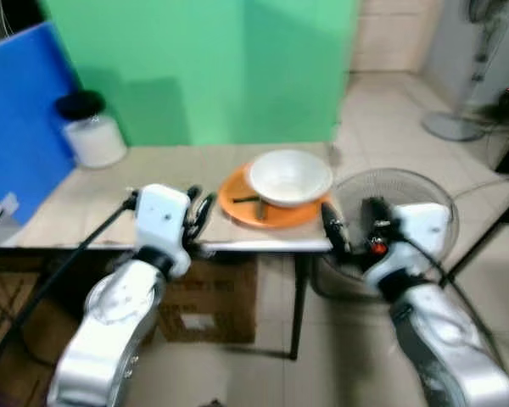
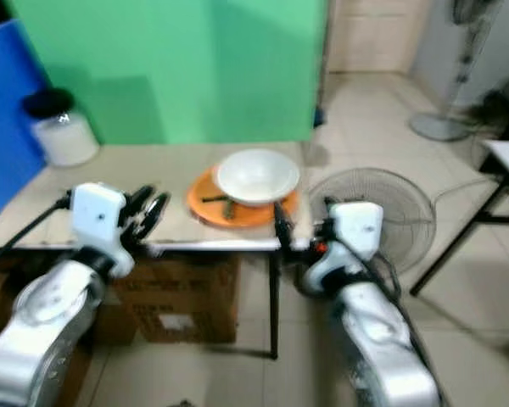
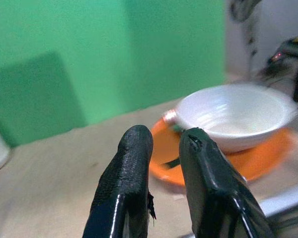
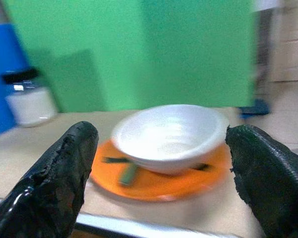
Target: Setting the table
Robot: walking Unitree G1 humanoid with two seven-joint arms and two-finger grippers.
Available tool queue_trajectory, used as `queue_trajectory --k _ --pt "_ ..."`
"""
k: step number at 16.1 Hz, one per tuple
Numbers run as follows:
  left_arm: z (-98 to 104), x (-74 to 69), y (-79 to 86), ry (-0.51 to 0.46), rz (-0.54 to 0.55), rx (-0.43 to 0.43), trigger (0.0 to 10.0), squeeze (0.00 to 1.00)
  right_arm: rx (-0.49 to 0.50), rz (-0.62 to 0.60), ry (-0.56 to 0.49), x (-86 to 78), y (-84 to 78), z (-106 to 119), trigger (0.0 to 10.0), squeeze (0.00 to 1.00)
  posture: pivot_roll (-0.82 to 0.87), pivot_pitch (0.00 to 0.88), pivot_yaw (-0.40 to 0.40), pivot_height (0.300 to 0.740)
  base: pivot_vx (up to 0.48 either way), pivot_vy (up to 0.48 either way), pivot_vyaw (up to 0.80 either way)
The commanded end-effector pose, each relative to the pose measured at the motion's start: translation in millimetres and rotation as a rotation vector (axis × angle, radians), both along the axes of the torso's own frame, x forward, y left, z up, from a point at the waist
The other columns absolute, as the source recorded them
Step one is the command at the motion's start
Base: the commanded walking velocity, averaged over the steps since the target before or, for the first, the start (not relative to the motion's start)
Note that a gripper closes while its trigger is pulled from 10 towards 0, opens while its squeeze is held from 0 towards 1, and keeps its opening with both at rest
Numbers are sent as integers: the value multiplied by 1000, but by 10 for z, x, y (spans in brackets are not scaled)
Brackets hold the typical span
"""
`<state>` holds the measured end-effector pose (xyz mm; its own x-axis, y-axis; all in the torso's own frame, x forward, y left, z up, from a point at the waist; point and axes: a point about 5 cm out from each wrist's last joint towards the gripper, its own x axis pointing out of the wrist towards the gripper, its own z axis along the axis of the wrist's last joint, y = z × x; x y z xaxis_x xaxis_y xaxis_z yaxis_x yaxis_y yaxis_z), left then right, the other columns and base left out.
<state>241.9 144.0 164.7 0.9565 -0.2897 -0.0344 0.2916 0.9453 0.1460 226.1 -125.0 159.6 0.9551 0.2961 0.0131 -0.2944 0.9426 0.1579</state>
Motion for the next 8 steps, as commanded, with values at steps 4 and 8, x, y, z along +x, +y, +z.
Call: queue_trajectory --k 4,8 --pt "17 23 -65 -3 -28 -10 10000 0 -19 -32 -9 29 -85 21 10000 0 98 0 56 740 327 0 0" --pt "18 28 -94 -4 -48 -12 10000 0 -19 -35 -9 42 -96 25 10000 0 101 0 54 740 327 0 0"
